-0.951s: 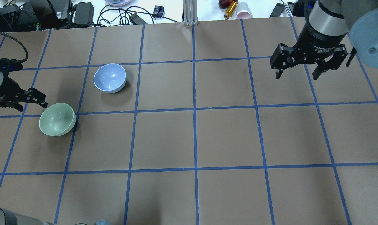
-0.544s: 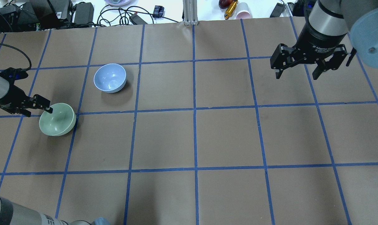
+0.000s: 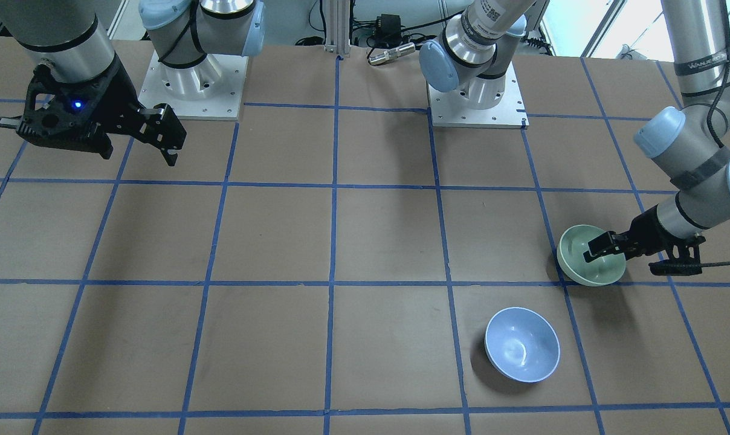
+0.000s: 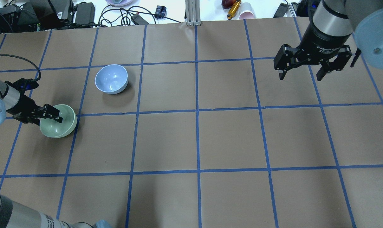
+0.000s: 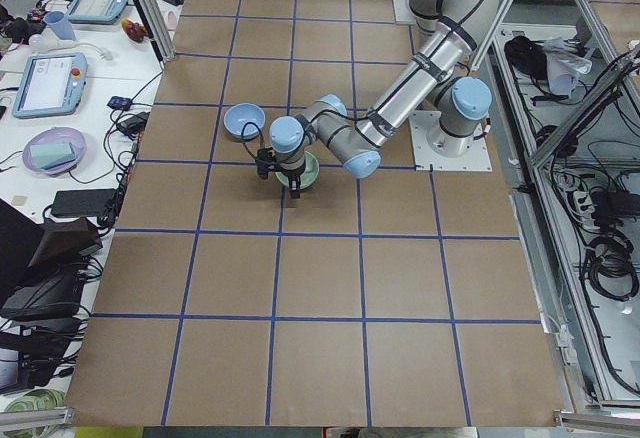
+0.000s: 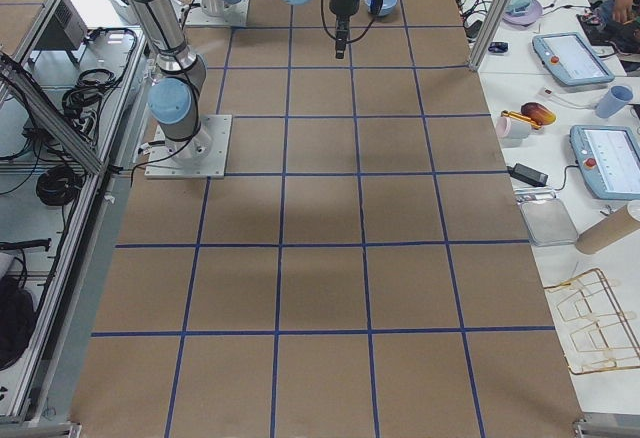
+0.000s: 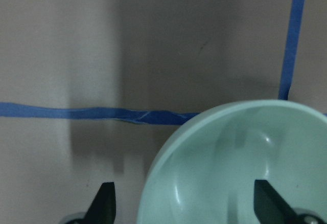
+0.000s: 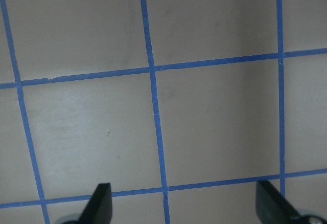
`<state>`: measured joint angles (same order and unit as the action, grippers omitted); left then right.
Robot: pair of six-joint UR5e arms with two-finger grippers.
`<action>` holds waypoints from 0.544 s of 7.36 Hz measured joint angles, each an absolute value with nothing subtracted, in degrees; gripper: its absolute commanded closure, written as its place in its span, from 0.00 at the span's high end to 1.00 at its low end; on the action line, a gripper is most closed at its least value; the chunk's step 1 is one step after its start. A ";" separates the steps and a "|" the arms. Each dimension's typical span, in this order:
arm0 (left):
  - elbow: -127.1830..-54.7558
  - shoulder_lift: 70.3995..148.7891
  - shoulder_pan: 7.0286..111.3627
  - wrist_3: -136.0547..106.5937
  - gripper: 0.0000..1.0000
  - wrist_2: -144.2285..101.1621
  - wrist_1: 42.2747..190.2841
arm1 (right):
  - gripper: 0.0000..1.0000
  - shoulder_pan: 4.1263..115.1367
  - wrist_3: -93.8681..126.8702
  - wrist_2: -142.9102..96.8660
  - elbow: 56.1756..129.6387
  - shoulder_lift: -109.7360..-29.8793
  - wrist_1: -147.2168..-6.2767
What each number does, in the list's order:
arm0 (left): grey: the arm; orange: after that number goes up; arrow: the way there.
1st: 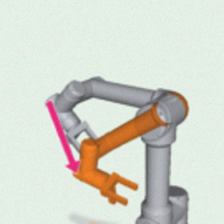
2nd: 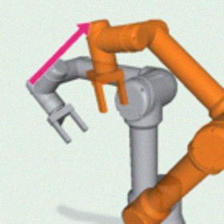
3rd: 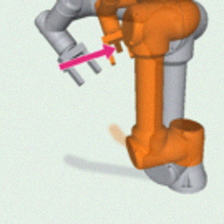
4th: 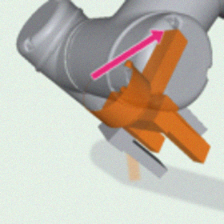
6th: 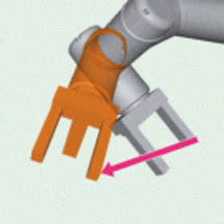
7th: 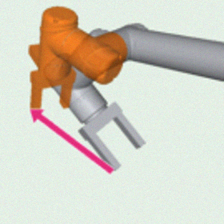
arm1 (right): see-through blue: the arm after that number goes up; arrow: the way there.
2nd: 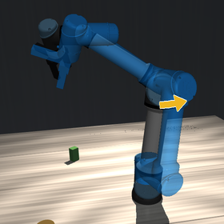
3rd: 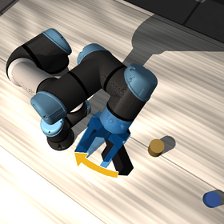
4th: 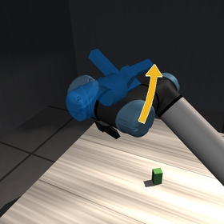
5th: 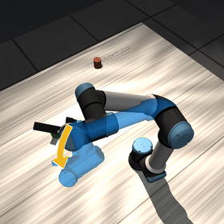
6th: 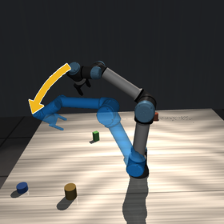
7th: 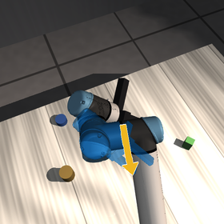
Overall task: Stack green bowl on blue bowl
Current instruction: 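Lower the left gripper onto the green bowl rim and grasp it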
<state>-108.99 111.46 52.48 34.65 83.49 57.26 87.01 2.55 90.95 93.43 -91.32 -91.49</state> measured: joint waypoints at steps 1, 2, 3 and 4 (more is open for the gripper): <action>-109.10 111.50 52.41 35.63 0.83 83.45 57.38 | 1.00 87.01 2.55 90.94 93.43 -91.32 -91.49; -109.16 111.63 52.12 36.51 0.75 83.45 57.42 | 1.00 87.01 2.55 90.93 93.43 -91.32 -91.49; -109.28 111.84 51.51 37.66 0.45 83.40 57.35 | 1.00 87.01 2.55 90.95 93.43 -91.32 -91.50; -109.42 112.03 50.85 39.01 0.28 83.33 57.25 | 1.00 87.01 2.55 90.96 93.43 -91.32 -91.49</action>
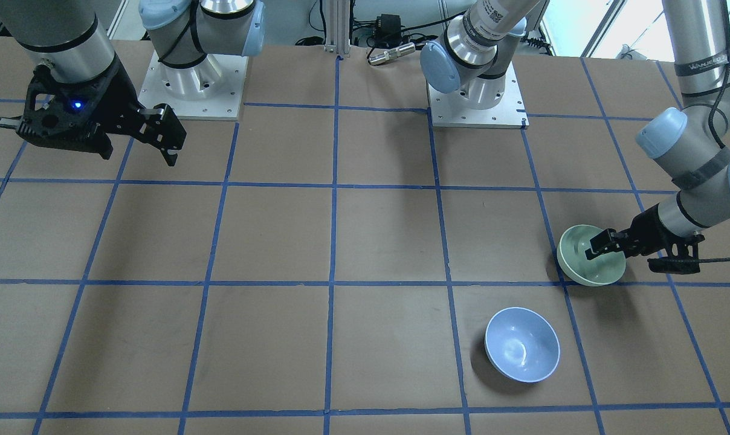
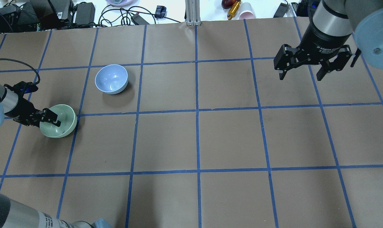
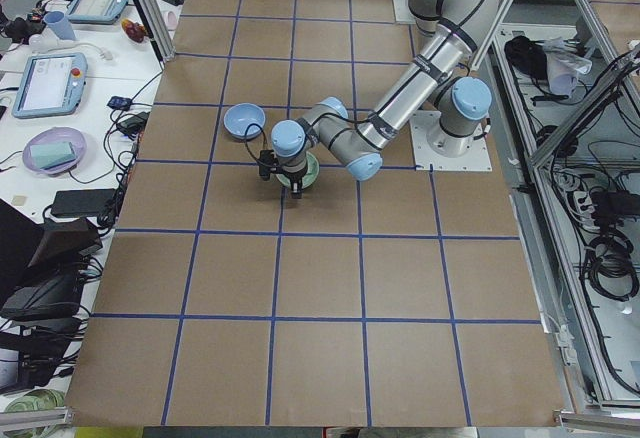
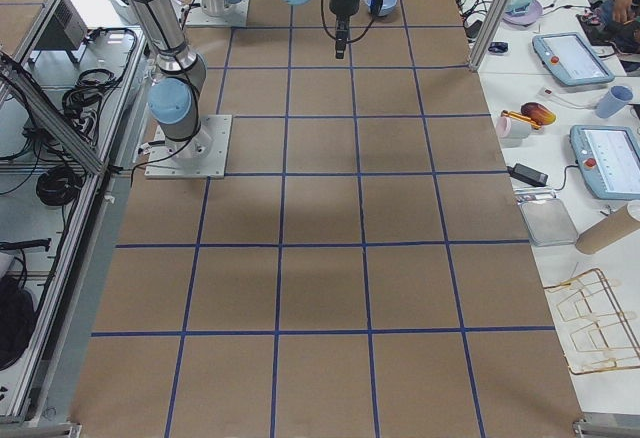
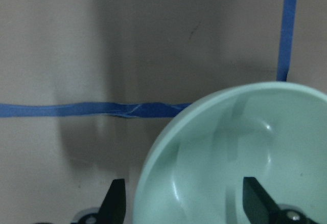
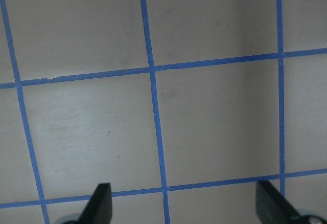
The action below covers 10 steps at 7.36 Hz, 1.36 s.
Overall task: Stack green bowl on blue bowl
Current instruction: 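Lower the left gripper onto the green bowl rim and grasp it, then lift the green bowl with the left gripper and carry it over the blue bowl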
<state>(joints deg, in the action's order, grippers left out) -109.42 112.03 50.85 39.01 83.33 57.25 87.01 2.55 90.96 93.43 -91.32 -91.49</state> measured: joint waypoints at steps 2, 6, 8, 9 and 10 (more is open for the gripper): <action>-109.55 112.11 50.42 40.03 0.00 83.23 57.49 | 1.00 87.01 2.55 90.96 93.43 -91.32 -91.49; -109.12 110.59 50.36 40.15 0.00 81.30 57.90 | 1.00 87.01 2.55 90.95 93.43 -91.32 -91.49; -107.05 108.65 50.36 40.15 0.00 79.76 60.90 | 1.00 87.01 2.55 90.96 93.43 -91.32 -91.49; -105.16 107.74 50.57 40.13 0.00 78.87 63.81 | 1.00 87.01 2.55 90.97 93.43 -91.32 -91.49; -102.59 107.37 50.98 39.65 0.00 77.28 66.97 | 1.00 87.01 2.55 90.97 93.43 -91.32 -91.50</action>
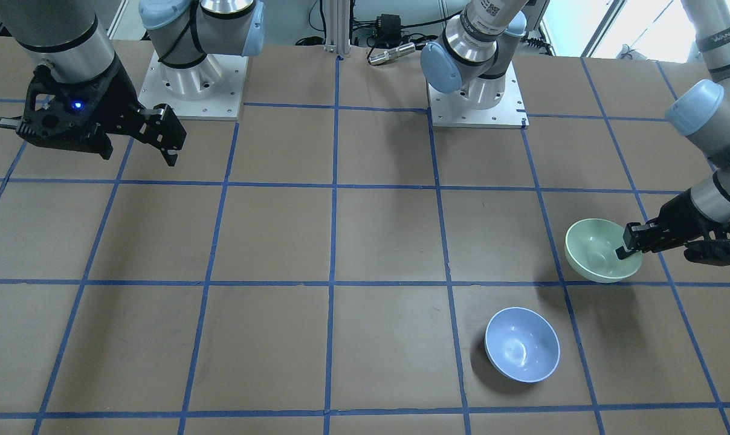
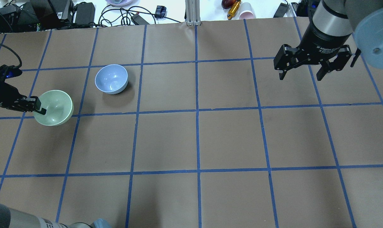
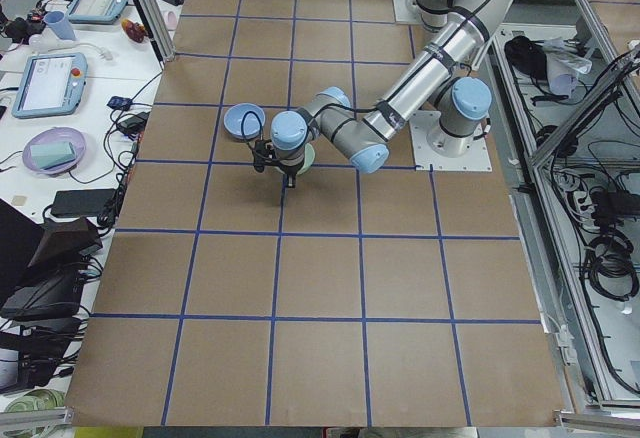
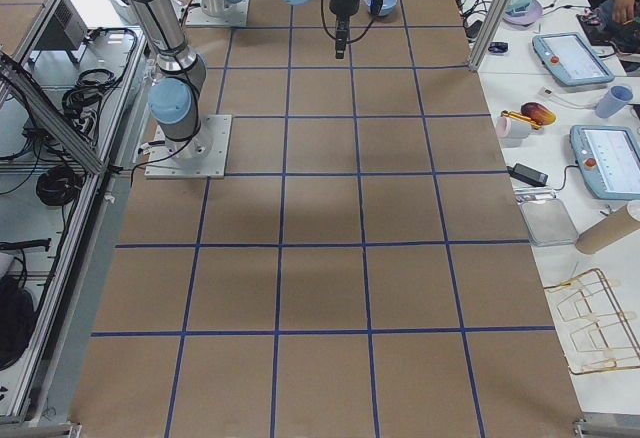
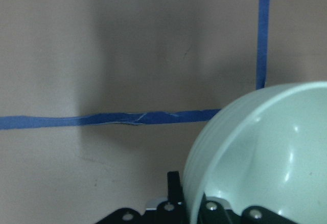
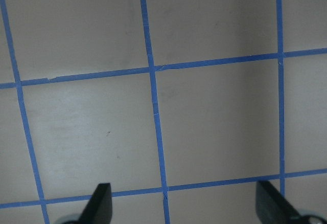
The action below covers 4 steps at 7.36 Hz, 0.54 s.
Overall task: Stack green bowl on blue bowl
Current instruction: 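Lift the green bowl with the left gripper and carry it over the blue bowl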
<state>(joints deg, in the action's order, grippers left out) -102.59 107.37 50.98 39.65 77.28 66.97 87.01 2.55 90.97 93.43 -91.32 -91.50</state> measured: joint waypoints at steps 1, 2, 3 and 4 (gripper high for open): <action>-99.50 107.77 51.42 38.44 0.00 75.09 69.83 | 1.00 87.01 2.55 90.97 93.43 -91.32 -91.50; -96.38 108.55 52.58 35.69 0.00 73.38 72.32 | 1.00 87.01 2.55 90.97 93.43 -91.32 -91.49; -93.94 109.36 54.80 31.15 0.00 72.50 73.91 | 1.00 87.01 2.55 90.95 93.43 -91.32 -91.49; -92.29 110.37 57.66 25.82 0.00 72.13 74.30 | 1.00 87.01 2.55 90.93 93.43 -91.32 -91.49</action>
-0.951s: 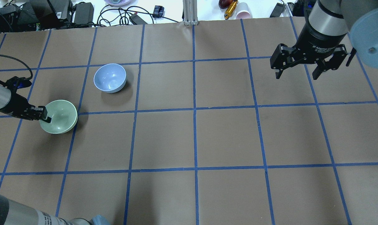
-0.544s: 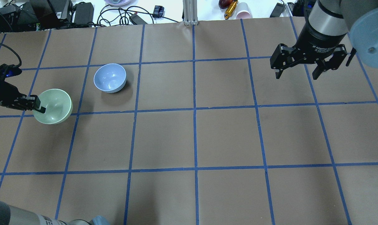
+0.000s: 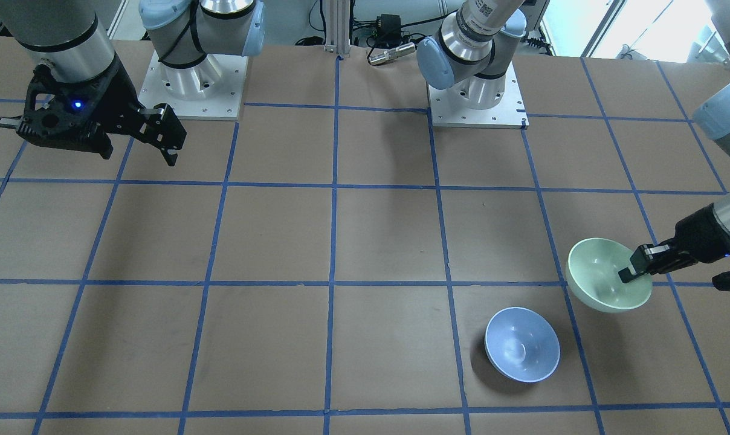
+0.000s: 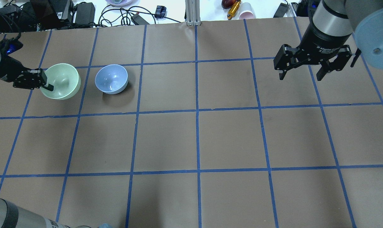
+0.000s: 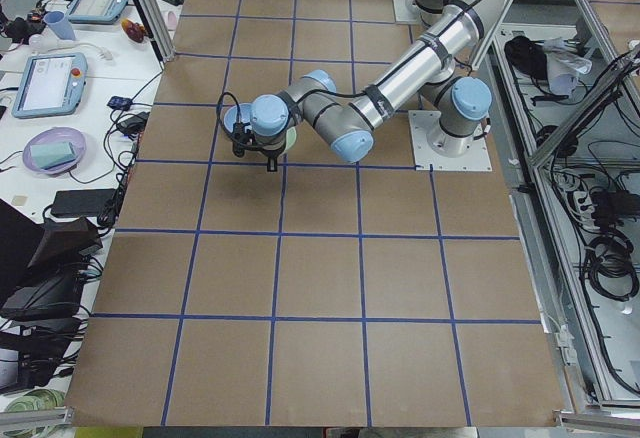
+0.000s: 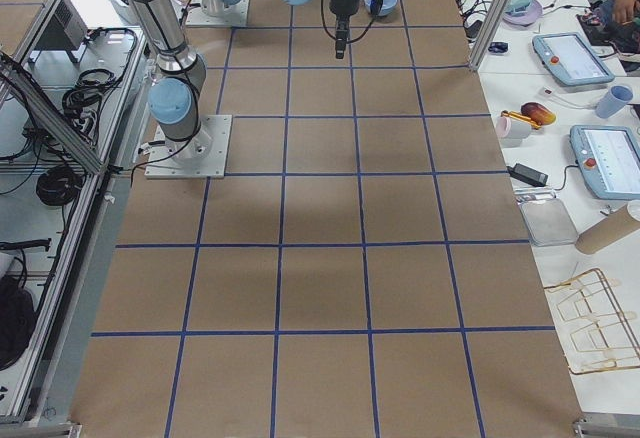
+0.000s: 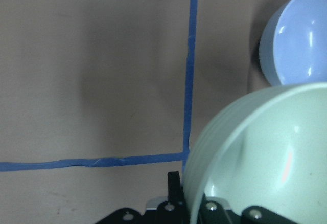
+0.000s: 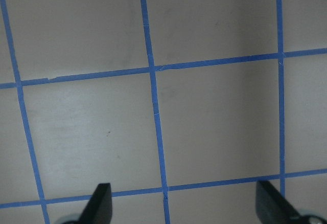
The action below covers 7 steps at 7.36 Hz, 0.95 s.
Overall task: Stack green bowl on blue bowl
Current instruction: 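Lift the green bowl with the left gripper and carry it over the blue bowl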
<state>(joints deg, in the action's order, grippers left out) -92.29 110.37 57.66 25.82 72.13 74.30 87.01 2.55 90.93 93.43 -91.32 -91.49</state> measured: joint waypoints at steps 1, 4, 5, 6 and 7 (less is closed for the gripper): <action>-91.38 111.56 60.45 20.96 0.00 71.96 73.74 | 1.00 87.01 2.55 90.95 93.43 -91.32 -91.49; -87.95 117.66 64.67 11.55 0.00 71.91 69.69 | 1.00 87.01 2.55 90.96 93.43 -91.32 -91.49; -86.14 119.27 66.27 9.31 0.00 71.93 69.60 | 1.00 87.01 2.55 90.97 93.43 -91.32 -91.49; -85.19 120.17 67.61 7.63 0.00 71.91 69.37 | 1.00 87.01 2.55 90.97 93.43 -91.32 -91.50; -84.78 120.90 68.30 7.11 0.00 71.92 69.15 | 1.00 87.01 2.55 90.97 93.43 -91.32 -91.49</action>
<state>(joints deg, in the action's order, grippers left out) -84.78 120.90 68.30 7.11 71.92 69.15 87.01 2.55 90.97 93.43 -91.32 -91.49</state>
